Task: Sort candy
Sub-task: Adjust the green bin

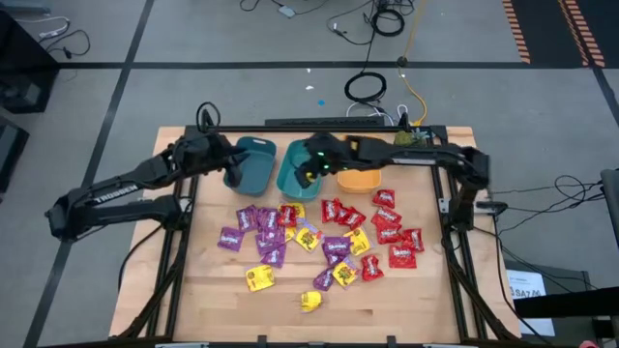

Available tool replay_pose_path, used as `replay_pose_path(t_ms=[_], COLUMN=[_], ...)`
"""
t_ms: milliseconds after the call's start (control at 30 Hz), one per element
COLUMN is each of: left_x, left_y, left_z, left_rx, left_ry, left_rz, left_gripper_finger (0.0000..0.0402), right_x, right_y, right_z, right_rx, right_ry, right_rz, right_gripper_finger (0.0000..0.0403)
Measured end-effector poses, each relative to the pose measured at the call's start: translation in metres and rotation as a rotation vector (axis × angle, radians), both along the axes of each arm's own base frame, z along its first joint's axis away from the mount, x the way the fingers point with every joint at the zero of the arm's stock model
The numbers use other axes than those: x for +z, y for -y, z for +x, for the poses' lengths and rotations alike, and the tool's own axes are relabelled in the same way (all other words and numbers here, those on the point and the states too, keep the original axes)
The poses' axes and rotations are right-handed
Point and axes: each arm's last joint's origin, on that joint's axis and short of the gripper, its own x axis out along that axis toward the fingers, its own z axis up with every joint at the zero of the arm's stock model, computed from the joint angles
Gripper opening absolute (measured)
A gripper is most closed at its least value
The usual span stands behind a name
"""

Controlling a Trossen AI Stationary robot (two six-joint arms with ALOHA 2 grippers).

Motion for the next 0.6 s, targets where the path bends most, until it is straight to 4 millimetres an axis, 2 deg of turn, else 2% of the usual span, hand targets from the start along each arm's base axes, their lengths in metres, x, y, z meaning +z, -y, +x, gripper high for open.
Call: replay_pose_path(t_ms=[100,233,400,600], left_x=[-0.008,-0.011,-0.011,-0.011], left_y=[-0.003,-0.002,-0.002,-0.002], left_z=[-0.002,-0.002,-0.002,-0.002], left_rx=[0.003,-0.01,-0.012,-0.013], left_ry=[0.001,0.01,0.012,0.012], left_rz=[-0.05,-0.081,-0.083,-0.083], left_gripper_finger=[0.0107,0.0107,0.0107,0.0107], right_x=[0.001,-0.01,-0.029,-0.048], right_y=[-0.002,-0.006,-0.007,-0.014], right_z=[0.02,0.035,0.044,0.05], right_rx=[0.165,0.335,0.464,0.568], right_ry=[-0.046,-0.172,-0.335,-0.406], right_rz=[0.019,0.003,-0.026,-0.059], right_gripper_finger=[0.0192,0.0192,0.0192,0.0187])
